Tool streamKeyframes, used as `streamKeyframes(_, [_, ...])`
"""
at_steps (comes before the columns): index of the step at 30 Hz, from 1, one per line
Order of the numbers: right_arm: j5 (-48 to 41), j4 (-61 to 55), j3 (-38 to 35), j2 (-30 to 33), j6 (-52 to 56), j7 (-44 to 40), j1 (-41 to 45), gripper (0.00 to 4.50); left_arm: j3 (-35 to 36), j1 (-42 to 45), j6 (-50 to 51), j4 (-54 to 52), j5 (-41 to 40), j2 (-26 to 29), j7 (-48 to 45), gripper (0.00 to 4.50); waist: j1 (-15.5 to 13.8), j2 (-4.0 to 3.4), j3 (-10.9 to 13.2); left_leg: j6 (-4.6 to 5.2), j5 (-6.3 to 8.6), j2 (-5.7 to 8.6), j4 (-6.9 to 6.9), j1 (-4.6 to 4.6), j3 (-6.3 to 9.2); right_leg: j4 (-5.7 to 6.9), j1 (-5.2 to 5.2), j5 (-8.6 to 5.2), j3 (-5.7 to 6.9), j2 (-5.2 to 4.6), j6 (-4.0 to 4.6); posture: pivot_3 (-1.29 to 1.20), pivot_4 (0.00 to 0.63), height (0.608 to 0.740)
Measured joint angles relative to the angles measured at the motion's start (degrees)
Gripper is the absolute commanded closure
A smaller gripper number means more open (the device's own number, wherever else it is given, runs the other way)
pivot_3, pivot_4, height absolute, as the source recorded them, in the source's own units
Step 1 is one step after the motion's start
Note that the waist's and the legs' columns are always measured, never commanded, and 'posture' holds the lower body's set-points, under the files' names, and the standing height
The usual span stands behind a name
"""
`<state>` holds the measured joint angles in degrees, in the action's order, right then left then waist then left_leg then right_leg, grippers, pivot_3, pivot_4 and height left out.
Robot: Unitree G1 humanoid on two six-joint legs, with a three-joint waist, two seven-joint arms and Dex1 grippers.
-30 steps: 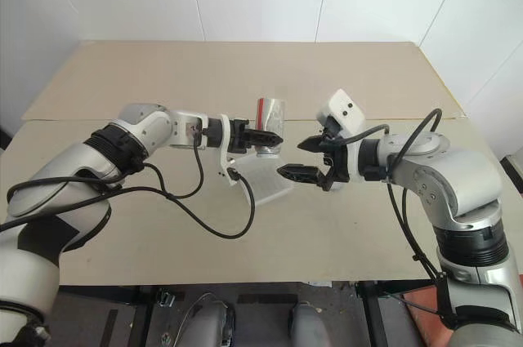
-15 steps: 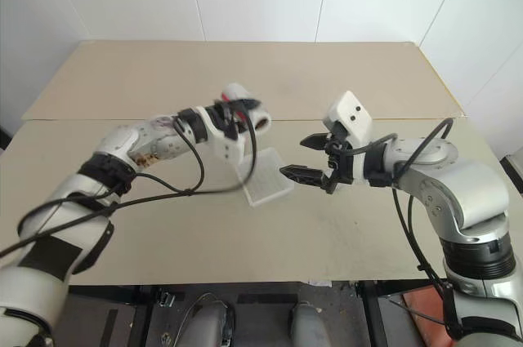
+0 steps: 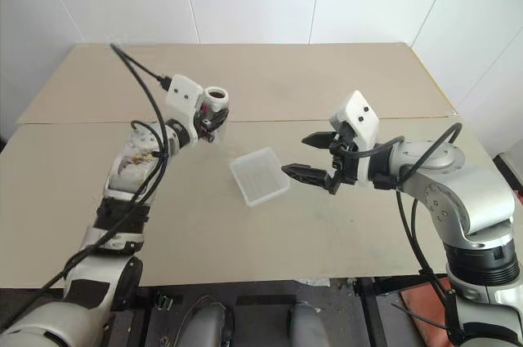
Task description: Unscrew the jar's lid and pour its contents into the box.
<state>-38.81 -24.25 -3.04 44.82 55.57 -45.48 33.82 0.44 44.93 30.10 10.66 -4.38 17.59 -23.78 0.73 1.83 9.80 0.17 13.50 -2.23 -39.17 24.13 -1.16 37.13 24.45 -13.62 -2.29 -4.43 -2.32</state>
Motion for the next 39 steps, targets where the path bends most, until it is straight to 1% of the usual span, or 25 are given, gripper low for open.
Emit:
streamKeyframes(2, [-0.21,0.0,0.01,0.0,0.0,0.2,0.0,0.02,0.17,-0.11,0.23,-0.95,-0.14,0.49,0.16,2.49,-0.04,0.0,0.0,0.0,0.0,0.02,0.0,-0.05,0.04,-0.03,-0.1,0.0,0.03,-0.01,0.0,0.0,0.15,0.74])
streamKeyframes(3, [-0.23,-0.01,0.01,0.0,0.0,0.38,0.0,0.02,-0.88,-0.21,-1.55,-1.07,0.95,1.75,0.1,2.49,-0.05,0.0,0.0,0.0,0.0,0.03,0.0,-0.07,0.05,-0.03,-0.12,0.0,0.03,-0.02,0.0,0.0,0.15,0.74])
streamKeyframes(4, [-0.22,-0.02,0.0,0.0,0.0,0.53,0.0,0.02,-2.61,-0.32,-4.58,-0.88,3.04,3.56,-0.2,2.49,-0.04,0.0,0.0,0.0,0.0,0.03,0.01,-0.09,0.04,-0.03,-0.12,0.0,0.03,-0.02,0.0,0.0,0.15,0.74])
streamKeyframes(6, [-0.19,-0.01,0.01,0.1,0.0,0.54,0.0,0.02,-7.66,-0.24,-13.76,0.29,9.03,8.05,-1.16,2.49,-0.07,0.0,0.0,0.0,0.0,0.06,0.09,-0.15,0.03,-0.05,-0.14,0.0,0.01,-0.02,0.0,0.0,0.15,0.74])
streamKeyframes(7, [-0.16,0.0,0.03,0.21,0.0,0.52,0.0,0.02,-10.75,0.22,-20.05,1.68,12.63,10.31,-1.47,2.49,-0.14,0.0,0.0,-0.01,0.0,0.06,0.1,-0.18,0.02,-0.08,-0.15,0.0,0.01,-0.03,0.01,0.0,0.15,0.74])
streamKeyframes(8, [-0.15,0.0,0.04,0.3,-0.01,0.5,0.0,0.02,-12.69,0.7,-23.96,2.73,14.98,11.43,-1.57,2.49,-0.19,0.0,0.0,-0.01,0.0,0.07,0.1,-0.18,0.02,-0.13,-0.17,0.0,0.01,-0.03,0.01,0.0,0.15,0.74])
streamKeyframes(11, [0.46,0.02,0.53,1.01,-0.3,-0.05,0.1,0.02,-23.06,6.26,-42.16,9.63,29.22,16.71,2.15,2.49,-0.84,0.0,0.0,0.0,0.0,0.11,0.1,-0.18,0.0,-0.29,-0.19,0.0,0.02,-0.05,0.01,0.0,0.15,0.74])
streamKeyframes(12, [0.69,0.03,0.7,1.33,-0.41,-0.3,0.18,0.02,-26.65,9.18,-48.66,12.11,35.94,18.49,5.59,2.49,-1.07,0.0,0.0,0.0,0.0,0.12,0.13,-0.18,-0.02,-0.3,-0.19,0.0,0.01,-0.06,0.0,0.0,0.15,0.74])
streamKeyframes(14, [1.4,0.07,1.1,1.67,-0.51,-0.56,0.54,0.02,-34.61,15.3,-56.33,15.53,50.33,21.03,14.43,2.49,-1.42,0.0,0.0,0.0,0.0,0.13,0.14,-0.15,-0.02,-0.33,-0.17,0.0,0.01,-0.06,0.0,0.0,0.15,0.74])
streamKeyframes(15, [1.57,0.07,1.38,1.69,-0.57,-0.59,0.81,0.02,-38.28,18.01,-58.37,16.43,56.8,21.71,18.72,2.49,-1.53,0.0,0.0,0.0,0.0,0.15,0.16,-0.14,-0.02,-0.34,-0.17,0.0,0.01,-0.06,0.0,0.0,0.15,0.74])
streamKeyframes(16, [1.64,0.08,1.72,1.68,-0.71,-0.65,1.13,0.02,-43.0,21.41,-60.39,17.58,65.93,21.9,24.87,2.49,-1.62,0.0,0.0,0.0,0.0,0.15,0.16,-0.12,-0.03,-0.32,-0.17,0.0,0.01,-0.07,-0.01,0.0,0.15,0.74])
streamKeyframes(17, [1.65,0.07,1.88,1.69,-0.8,-0.65,1.23,0.02,-44.57,22.34,-60.83,17.98,68.97,21.71,27.07,2.49,-1.61,0.0,0.0,0.0,0.0,0.15,0.16,-0.12,-0.05,-0.27,-0.17,0.0,0.0,-0.08,-0.02,0.0,0.15,0.74])
streamKeyframes(18, [1.68,0.07,2.05,1.66,-0.84,-0.62,1.24,0.02,-47.35,23.92,-61.12,19.4,74.39,20.92,31.02,2.49,-1.59,0.0,0.0,0.0,0.0,0.14,0.15,-0.11,-0.04,-0.12,-0.16,0.0,0.01,-0.08,-0.02,0.0,0.15,0.74])
streamKeyframes(23, [1.54,-0.21,2.13,1.54,-0.88,-0.27,1.18,0.02,-53.98,25.73,-60.42,21.79,86.46,17.49,37.79,2.49,-1.43,0.0,0.0,0.0,0.0,0.13,0.15,-0.02,-0.05,-0.04,-0.04,0.0,0.01,-0.07,-0.02,0.0,0.15,0.74])
streamKeyframes(28, [1.36,-1.28,1.12,0.95,-0.86,0.79,1.12,0.02,-55.68,26.31,-59.0,21.54,92.44,16.89,39.95,2.49,-1.32,0.0,0.0,0.0,0.0,0.12,0.15,-0.03,-0.04,-0.03,-0.03,0.0,0.01,-0.07,-0.02,0.0,0.15,0.74])
streamKeyframes(32, [1.25,-2.43,0.54,0.0,-0.85,1.92,0.37,0.02,-55.59,26.31,-58.58,21.65,92.68,16.87,40.18,2.49,-1.41,0.0,0.0,0.0,0.0,0.13,0.14,-0.01,-0.04,-0.03,-0.04,0.0,0.01,-0.09,-0.03,0.0,0.15,0.74])
streamKeyframes(34, [1.03,-2.51,0.53,-0.03,-0.84,1.96,0.32,0.02,-55.37,26.31,-58.74,21.7,91.99,16.88,39.96,2.49,-1.41,0.0,0.0,0.0,0.0,0.13,0.14,-0.01,-0.03,-0.02,-0.04,0.0,0.02,-0.1,-0.02,0.0,0.15,0.74])
streamKeyframes(37, [0.85,-2.51,0.53,-0.01,-0.83,1.9,0.33,0.02,-53.47,25.95,-59.92,21.54,88.6,17.09,38.29,2.49,-1.39,0.0,0.0,0.0,0.0,0.12,0.14,-0.02,-0.03,-0.02,-0.04,0.0,0.02,-0.1,-0.02,0.0,0.15,0.74])
streamKeyframes(39, [0.83,-2.43,0.51,0.07,-0.84,1.8,0.35,0.02,-49.13,23.47,-60.62,21.08,82.33,17.31,35.5,2.49,-1.21,0.0,0.0,0.0,0.0,0.1,0.15,-0.04,-0.04,-0.01,-0.04,0.0,0.01,-0.09,-0.02,0.0,0.15,0.74])
